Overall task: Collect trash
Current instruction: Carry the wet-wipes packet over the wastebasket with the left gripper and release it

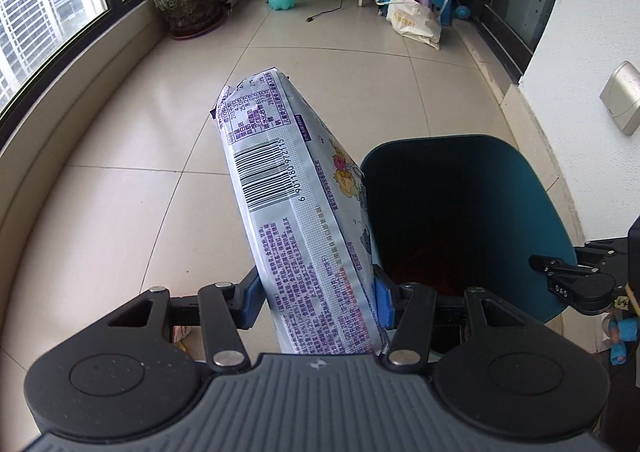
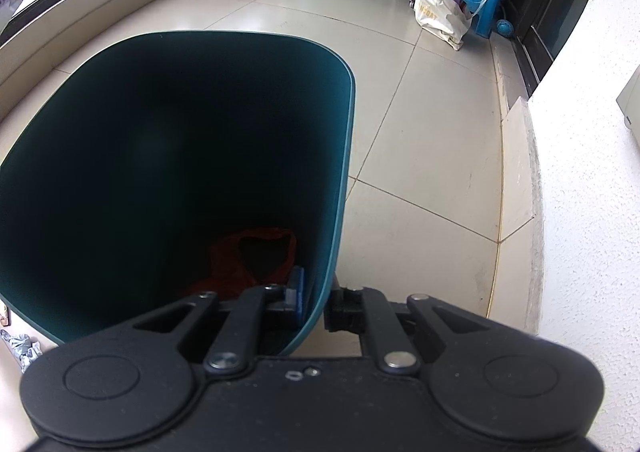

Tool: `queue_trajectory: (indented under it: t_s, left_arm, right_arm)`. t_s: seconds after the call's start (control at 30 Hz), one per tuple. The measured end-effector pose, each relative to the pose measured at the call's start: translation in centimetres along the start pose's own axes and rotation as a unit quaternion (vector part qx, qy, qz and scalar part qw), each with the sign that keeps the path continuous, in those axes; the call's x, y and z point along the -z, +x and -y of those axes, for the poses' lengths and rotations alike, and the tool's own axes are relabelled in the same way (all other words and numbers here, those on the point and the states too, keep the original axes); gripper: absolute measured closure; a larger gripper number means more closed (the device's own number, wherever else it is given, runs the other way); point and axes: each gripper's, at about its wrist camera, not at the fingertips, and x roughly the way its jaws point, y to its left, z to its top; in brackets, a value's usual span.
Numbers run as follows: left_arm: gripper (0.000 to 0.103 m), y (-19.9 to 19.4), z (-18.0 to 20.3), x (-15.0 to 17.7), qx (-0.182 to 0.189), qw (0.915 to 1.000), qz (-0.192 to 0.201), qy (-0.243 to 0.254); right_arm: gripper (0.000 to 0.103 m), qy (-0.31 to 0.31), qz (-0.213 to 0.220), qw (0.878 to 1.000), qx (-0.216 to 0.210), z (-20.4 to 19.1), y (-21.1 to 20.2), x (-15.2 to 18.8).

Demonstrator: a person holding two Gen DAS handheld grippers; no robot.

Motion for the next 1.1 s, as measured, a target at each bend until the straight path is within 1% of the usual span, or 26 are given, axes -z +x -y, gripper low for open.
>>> queue_trajectory:
  t_s: [0.13, 0.27, 0.33, 0.43, 0.53, 0.6, 0.67, 0.73, 0.93, 1.1]
  left_arm:
    - [0.050, 0.7, 2.2, -1.7, 0.013, 0.9993, 0.006, 0.035]
    - [0.050, 1.8, 4.8, -3.3, 0.031, 0.9978, -0.002, 0.059]
    - [0.050, 2.5, 6.1, -4.1, 0.045, 0.9965, -0.008, 0.070]
    - [0.050, 3.9, 8.2, -4.9, 0.055, 0.9946, -0.016, 0.087]
    - [0.050, 6.3, 9.8, -5.1, 0.064, 0.9928, -0.038, 0.093]
    - [0.050, 8.0, 10.7, -4.9, 0.061, 0.9920, -0.054, 0.097]
    - [0.050, 10.0, 11.4, -4.3, 0.067, 0.9891, -0.081, 0.103]
    - [0.050, 11.8, 12.0, -3.5, 0.064, 0.9867, -0.100, 0.110]
    - [0.050, 16.0, 13.0, -1.6, 0.049, 0.9811, -0.135, 0.130]
    - [0.050, 17.9, 13.5, -0.7, 0.046, 0.9759, -0.160, 0.141]
  right_arm:
    - [0.095, 0.004, -0.004, 1.000, 0.004, 0.1, 0.4, -0.2]
    - [0.095, 0.006, -0.005, 1.000, 0.005, 0.1, 0.6, -0.3]
    - [0.095, 0.008, -0.005, 1.000, 0.003, 0.2, 0.7, -0.3]
    - [0.095, 0.009, -0.005, 1.000, 0.002, 0.3, 0.7, -0.2]
    - [0.095, 0.011, -0.005, 1.000, 0.001, 0.4, 0.8, -0.2]
    - [0.095, 0.011, -0.005, 1.000, 0.000, 0.4, 0.8, -0.2]
    - [0.095, 0.011, -0.005, 1.000, 0.000, 0.4, 0.8, -0.2]
    - [0.095, 0.010, -0.005, 1.000, 0.000, 0.4, 0.8, -0.1]
    - [0.095, 0.007, -0.003, 1.000, 0.000, 0.4, 0.8, 0.1]
    - [0.095, 0.007, -0.003, 1.000, 0.000, 0.3, 0.8, 0.1]
